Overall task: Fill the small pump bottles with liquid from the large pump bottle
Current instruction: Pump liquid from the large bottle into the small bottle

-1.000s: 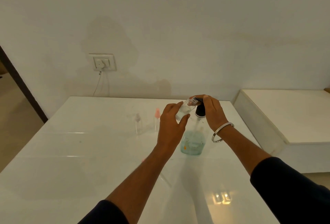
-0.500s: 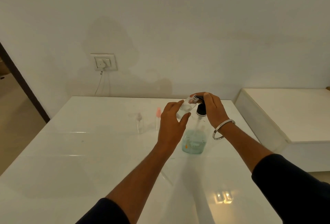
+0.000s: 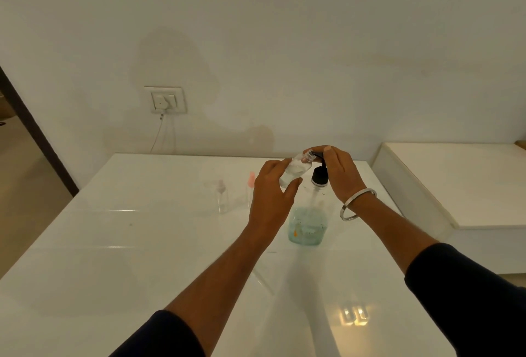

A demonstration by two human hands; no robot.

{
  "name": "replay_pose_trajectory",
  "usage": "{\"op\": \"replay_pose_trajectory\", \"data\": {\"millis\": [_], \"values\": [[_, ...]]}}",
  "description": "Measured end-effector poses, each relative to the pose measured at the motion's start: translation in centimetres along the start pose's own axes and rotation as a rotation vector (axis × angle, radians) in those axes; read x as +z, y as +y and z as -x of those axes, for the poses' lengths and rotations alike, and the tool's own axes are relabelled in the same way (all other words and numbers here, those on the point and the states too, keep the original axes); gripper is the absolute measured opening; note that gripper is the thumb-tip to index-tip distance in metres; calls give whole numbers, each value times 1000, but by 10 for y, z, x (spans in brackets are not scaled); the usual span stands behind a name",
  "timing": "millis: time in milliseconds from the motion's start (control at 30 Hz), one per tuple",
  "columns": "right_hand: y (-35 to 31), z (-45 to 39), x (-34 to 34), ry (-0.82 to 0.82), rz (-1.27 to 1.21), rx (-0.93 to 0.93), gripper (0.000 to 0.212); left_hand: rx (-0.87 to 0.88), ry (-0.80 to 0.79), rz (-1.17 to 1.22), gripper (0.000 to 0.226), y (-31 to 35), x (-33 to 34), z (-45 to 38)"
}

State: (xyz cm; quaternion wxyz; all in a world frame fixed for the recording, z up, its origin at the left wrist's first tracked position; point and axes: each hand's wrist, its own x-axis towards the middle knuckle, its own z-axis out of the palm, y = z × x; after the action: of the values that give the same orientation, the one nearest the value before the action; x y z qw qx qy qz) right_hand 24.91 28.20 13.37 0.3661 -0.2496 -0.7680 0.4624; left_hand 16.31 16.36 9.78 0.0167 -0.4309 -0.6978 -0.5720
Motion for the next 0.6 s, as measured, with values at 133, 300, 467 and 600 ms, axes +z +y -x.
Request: {"op": "replay_pose_trajectory", "data": {"millis": [133, 300, 467, 600], "values": [[0, 2, 0, 4, -9, 3, 38, 3, 3, 6, 43, 0, 0, -1], [6, 4, 6, 48, -30, 32, 37, -18, -7, -11, 43, -4, 4, 1], [8, 4, 7, 64, -37, 40, 36, -27, -8, -15, 42, -4, 5, 2], [4, 7, 7, 70, -54, 32, 35, -30, -6, -11, 43, -4, 3, 2]]}}
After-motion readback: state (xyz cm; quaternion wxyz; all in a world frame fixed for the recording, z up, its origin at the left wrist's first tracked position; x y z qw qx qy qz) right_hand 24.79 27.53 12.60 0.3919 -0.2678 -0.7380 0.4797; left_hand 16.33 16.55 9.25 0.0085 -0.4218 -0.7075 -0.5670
